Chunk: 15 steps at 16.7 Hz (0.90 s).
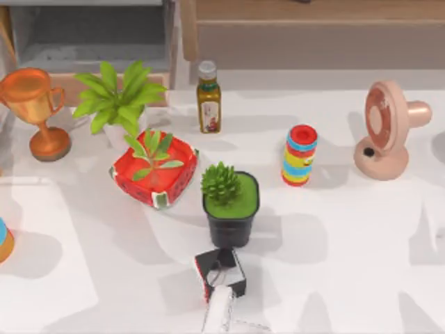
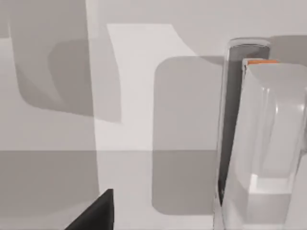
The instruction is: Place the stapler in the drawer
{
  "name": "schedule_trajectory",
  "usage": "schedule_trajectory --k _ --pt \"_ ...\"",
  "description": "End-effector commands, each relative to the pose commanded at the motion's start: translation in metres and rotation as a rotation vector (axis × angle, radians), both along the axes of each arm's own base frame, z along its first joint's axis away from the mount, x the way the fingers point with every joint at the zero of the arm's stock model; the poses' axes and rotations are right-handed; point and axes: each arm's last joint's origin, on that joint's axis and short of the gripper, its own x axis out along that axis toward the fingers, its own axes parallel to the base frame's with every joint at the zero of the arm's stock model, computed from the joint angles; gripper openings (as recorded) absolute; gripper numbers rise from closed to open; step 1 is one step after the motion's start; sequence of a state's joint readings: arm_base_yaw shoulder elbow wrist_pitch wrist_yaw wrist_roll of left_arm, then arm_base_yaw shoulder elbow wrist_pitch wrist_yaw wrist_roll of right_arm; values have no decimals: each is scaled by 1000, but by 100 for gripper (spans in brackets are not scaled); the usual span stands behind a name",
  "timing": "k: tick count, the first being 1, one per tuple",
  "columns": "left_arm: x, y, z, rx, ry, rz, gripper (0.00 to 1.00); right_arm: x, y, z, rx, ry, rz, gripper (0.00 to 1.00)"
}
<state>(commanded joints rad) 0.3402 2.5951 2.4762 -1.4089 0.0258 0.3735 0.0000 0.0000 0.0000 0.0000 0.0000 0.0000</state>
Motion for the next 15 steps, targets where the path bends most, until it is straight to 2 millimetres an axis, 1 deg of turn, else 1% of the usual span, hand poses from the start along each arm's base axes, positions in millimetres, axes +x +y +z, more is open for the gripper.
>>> schedule_trajectory --k 2,4,6,8,11,13,15 --pt "-5 1 25 10 -92 -1 100 0 0 0 0 0 0 100" --pt "-13 7 52 28 -217 -3 100 0 0 0 0 0 0 100" --pt "-24 24 73 61 -361 4 100 0 0 0 0 0 0 100" --pt "-38 51 85 111 -511 17 100 0 0 0 0 0 0 100" --pt "-70 102 87 229 -729 34 100 0 0 0 0 0 0 100" --pt "-99 136 79 333 -856 28 100 0 0 0 0 0 0 100" --pt "-132 163 66 453 -958 -2 100 0 0 0 0 0 0 100"
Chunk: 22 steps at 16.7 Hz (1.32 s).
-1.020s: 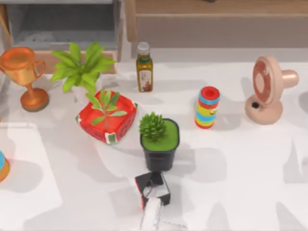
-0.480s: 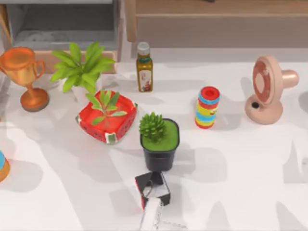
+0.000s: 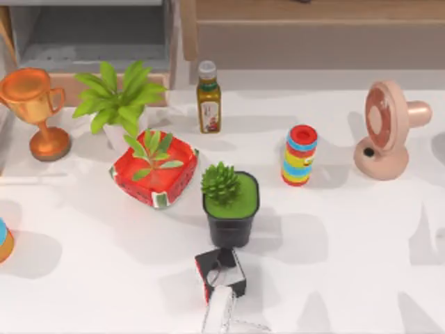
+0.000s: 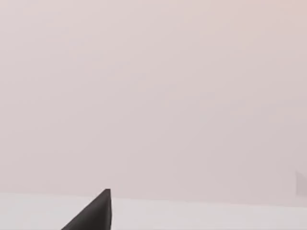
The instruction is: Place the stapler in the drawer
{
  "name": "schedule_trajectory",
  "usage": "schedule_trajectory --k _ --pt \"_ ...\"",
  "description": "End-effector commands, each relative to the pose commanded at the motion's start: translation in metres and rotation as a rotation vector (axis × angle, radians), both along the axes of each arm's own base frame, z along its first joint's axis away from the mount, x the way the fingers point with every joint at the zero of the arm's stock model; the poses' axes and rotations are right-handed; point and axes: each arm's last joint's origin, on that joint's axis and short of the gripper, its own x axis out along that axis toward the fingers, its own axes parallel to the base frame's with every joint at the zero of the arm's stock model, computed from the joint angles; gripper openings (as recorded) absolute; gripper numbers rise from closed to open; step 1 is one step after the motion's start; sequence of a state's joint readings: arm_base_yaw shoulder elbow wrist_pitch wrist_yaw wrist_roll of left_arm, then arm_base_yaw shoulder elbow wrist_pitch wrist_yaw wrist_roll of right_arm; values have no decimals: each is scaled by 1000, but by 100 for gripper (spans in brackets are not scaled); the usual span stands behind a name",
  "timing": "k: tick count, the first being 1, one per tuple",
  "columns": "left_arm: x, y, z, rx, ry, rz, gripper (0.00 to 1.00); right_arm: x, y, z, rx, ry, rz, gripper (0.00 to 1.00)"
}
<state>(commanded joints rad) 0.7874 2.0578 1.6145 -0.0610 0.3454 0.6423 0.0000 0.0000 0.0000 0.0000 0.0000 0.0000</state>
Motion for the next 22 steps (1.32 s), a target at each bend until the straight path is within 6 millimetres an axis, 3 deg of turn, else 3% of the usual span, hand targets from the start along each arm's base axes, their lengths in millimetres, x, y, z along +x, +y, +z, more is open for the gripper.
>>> schedule_trajectory --k 2,4,8,12,16,19,22 --pt "-33 15 -19 140 -67 -14 100 0 0 0 0 0 0 100" --pt "-61 17 -42 288 -102 -51 100 0 0 0 0 0 0 100" --pt "-94 -18 -91 584 -116 -205 100 0 0 0 0 0 0 100" --pt "-107 -79 -123 864 -127 -407 100 0 0 0 0 0 0 100" --pt "-111 -136 -136 1090 -172 -574 100 0 0 0 0 0 0 100" --pt "-114 -160 -139 1170 -195 -637 100 0 0 0 0 0 0 100" --pt "-114 -163 -140 1180 -198 -646 100 0 0 0 0 0 0 100"
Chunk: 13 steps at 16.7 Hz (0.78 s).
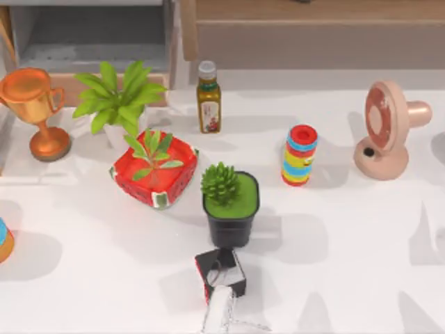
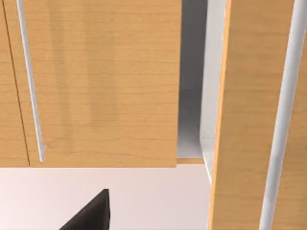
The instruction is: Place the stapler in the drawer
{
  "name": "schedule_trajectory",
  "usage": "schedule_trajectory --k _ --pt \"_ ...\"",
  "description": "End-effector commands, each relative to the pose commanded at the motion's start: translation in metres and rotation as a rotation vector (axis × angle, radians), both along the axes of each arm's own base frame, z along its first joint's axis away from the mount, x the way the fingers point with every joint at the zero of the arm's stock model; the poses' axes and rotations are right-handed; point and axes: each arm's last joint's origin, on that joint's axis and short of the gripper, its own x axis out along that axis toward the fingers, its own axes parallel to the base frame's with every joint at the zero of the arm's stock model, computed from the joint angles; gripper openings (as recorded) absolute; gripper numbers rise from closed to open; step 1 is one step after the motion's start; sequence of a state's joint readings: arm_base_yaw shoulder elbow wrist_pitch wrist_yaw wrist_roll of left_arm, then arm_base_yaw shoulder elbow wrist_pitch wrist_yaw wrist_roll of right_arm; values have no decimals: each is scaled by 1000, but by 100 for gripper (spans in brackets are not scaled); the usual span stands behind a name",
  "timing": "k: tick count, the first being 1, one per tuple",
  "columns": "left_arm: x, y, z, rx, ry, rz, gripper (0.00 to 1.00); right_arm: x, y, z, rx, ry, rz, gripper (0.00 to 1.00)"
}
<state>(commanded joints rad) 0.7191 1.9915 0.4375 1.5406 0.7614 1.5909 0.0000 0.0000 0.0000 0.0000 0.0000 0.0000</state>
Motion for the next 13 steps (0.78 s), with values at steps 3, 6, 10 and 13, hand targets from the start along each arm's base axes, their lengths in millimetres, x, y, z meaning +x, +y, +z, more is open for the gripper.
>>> schedule_trajectory --k 3,6,10,13 --pt "0 1 0 -2 1 5 100 0 0 0 0 0 0 100" --pt "10 1 0 0 0 0 100 0 0 0 0 0 0 100" --pt "25 -1 0 0 0 0 100 0 0 0 0 0 0 100" --pt "25 -1 0 0 0 0 100 0 0 0 0 0 0 100"
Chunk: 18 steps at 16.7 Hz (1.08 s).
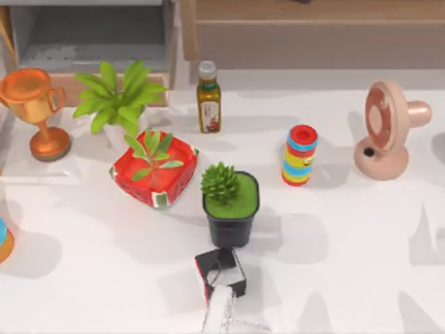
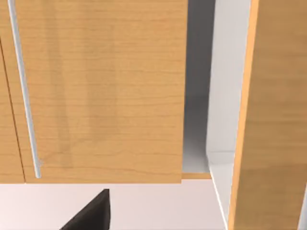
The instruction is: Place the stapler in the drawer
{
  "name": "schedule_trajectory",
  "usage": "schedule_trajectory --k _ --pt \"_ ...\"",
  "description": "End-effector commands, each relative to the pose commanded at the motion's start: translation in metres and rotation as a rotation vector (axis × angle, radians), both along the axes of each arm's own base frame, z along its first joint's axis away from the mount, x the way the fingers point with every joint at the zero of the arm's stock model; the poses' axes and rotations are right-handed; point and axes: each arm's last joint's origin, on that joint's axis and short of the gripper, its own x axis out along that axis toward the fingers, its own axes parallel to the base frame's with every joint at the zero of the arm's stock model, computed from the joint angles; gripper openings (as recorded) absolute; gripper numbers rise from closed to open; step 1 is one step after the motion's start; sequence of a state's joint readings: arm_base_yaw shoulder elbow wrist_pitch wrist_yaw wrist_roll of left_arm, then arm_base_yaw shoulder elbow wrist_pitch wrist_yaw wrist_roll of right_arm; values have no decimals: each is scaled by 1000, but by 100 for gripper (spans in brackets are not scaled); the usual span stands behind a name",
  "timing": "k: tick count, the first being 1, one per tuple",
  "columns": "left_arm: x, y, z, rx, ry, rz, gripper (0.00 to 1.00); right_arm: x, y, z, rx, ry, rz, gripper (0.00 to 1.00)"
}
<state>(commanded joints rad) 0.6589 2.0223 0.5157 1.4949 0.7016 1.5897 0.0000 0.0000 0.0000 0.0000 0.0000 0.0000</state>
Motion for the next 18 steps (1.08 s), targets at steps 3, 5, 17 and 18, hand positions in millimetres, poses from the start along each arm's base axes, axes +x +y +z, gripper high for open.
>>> schedule_trajectory --k 3,5,17,18 --pt "0 0 0 0 0 0 77 0 0 0 0 0 0 100" --pt "0 0 0 0 0 0 62 0 0 0 0 0 0 100" --pt "0 0 0 0 0 0 0 0 0 0 0 0 0 100" --pt "0 0 0 0 0 0 0 0 0 0 0 0 0 100"
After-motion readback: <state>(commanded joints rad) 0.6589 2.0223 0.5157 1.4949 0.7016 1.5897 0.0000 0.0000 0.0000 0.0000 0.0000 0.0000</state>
